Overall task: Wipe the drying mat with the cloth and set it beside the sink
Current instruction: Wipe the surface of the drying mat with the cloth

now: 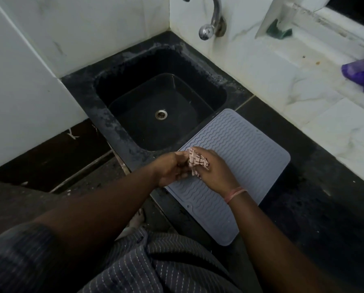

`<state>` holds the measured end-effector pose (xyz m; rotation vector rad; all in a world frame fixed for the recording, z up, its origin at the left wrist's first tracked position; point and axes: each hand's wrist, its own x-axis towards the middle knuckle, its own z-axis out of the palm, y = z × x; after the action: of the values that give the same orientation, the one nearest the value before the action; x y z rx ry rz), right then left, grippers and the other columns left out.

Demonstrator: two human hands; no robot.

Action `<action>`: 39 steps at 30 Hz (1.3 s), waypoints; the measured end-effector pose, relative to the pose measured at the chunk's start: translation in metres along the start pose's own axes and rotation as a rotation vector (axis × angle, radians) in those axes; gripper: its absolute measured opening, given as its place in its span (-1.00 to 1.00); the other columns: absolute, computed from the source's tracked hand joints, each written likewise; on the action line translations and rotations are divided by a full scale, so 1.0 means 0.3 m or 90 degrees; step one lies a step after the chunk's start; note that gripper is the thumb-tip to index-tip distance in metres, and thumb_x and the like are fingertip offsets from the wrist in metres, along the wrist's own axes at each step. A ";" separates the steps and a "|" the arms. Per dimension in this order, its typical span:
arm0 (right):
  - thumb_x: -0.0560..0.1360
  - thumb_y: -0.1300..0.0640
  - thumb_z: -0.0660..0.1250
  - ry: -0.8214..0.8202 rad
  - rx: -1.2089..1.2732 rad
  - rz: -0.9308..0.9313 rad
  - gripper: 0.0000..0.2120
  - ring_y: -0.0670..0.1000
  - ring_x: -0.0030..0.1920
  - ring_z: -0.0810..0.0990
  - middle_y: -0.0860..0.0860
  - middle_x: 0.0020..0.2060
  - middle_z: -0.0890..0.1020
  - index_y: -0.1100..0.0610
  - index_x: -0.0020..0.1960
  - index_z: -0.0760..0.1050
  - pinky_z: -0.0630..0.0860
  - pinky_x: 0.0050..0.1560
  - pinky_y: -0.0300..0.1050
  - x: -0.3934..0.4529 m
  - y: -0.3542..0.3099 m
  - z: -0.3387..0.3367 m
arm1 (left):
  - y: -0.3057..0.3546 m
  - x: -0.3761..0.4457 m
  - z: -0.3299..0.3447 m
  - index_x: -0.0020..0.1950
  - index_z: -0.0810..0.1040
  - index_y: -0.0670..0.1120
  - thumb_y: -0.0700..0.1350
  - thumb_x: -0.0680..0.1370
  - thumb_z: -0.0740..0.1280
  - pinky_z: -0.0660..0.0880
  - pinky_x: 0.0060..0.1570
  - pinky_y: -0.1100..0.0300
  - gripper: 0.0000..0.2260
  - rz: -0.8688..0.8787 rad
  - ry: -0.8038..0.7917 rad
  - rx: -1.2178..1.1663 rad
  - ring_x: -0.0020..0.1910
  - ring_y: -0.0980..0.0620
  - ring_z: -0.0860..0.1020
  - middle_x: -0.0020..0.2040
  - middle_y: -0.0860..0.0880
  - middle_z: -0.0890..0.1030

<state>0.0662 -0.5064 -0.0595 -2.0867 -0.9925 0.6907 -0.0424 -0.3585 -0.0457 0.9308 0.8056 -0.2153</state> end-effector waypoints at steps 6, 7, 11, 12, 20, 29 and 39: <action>0.46 0.20 0.39 0.087 -0.294 -0.015 -0.45 0.19 0.02 0.62 0.12 0.05 0.62 0.00 0.42 0.40 0.57 0.05 0.17 0.027 -0.049 0.059 | -0.002 0.006 -0.102 0.06 0.69 -0.07 -0.16 0.62 0.38 0.62 0.05 0.03 -0.90 0.111 0.301 0.450 0.03 0.00 0.64 0.00 -0.03 0.68; 0.46 0.18 0.39 0.097 -0.324 -0.009 -0.50 0.19 -0.01 0.61 0.12 0.01 0.61 0.02 0.38 0.43 0.55 0.02 0.14 0.027 -0.060 0.075 | -0.013 -0.008 -0.124 0.04 0.68 -0.05 -0.15 0.62 0.38 0.63 0.04 0.01 -0.91 0.100 0.329 0.549 0.00 0.01 0.64 -0.01 -0.02 0.67; 0.42 0.11 0.44 0.078 -0.437 -0.019 -0.67 0.17 0.02 0.58 0.11 0.03 0.57 0.04 0.18 0.61 0.47 0.05 0.08 0.006 -0.082 0.172 | -0.072 -0.031 -0.177 0.11 0.66 -0.02 -0.23 0.59 0.40 0.60 -0.03 0.18 -0.84 0.115 0.324 0.671 0.01 0.09 0.63 0.04 0.02 0.66; 0.39 0.12 0.46 0.078 -0.451 -0.018 -0.68 0.18 0.01 0.57 0.12 0.03 0.57 0.06 0.14 0.63 0.47 0.05 0.08 0.004 -0.082 0.194 | -0.078 -0.032 -0.188 0.12 0.68 -0.03 -0.25 0.57 0.41 0.61 0.03 0.16 -0.81 0.129 0.314 0.689 0.03 0.08 0.64 0.06 0.01 0.68; 0.52 0.08 0.39 0.026 -0.435 -0.061 -0.78 0.15 -0.05 0.61 0.11 0.07 0.56 0.05 0.15 0.64 0.53 0.01 0.04 -0.027 -0.158 0.273 | -0.095 -0.022 -0.218 0.07 0.71 0.05 -0.20 0.59 0.40 0.62 0.09 0.05 -0.83 0.226 0.306 0.785 -0.03 0.07 0.66 0.00 0.02 0.71; 0.46 0.11 0.42 0.059 -0.492 -0.060 -0.74 0.17 -0.05 0.61 0.11 0.03 0.60 0.05 0.14 0.68 0.49 0.04 0.04 0.074 -0.072 0.161 | -0.071 -0.014 -0.220 0.10 0.66 0.02 -0.16 0.62 0.34 0.62 0.12 0.02 -0.86 0.164 0.257 0.811 0.04 0.03 0.63 0.07 -0.01 0.64; 0.53 -0.09 0.35 0.119 -0.453 0.134 -0.68 0.21 0.18 0.46 0.11 0.17 0.49 -0.07 0.26 0.54 0.31 0.18 0.18 0.149 -0.049 0.108 | -0.038 -0.002 -0.125 0.17 0.63 -0.05 -0.16 0.61 0.36 0.60 0.08 0.05 -0.84 0.219 0.303 0.897 0.05 -0.01 0.58 0.13 -0.09 0.58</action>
<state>0.0620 -0.4513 -0.0746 -2.8419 -1.0124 0.2349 -0.0679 -0.3361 -0.0652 2.4952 0.8619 -0.2544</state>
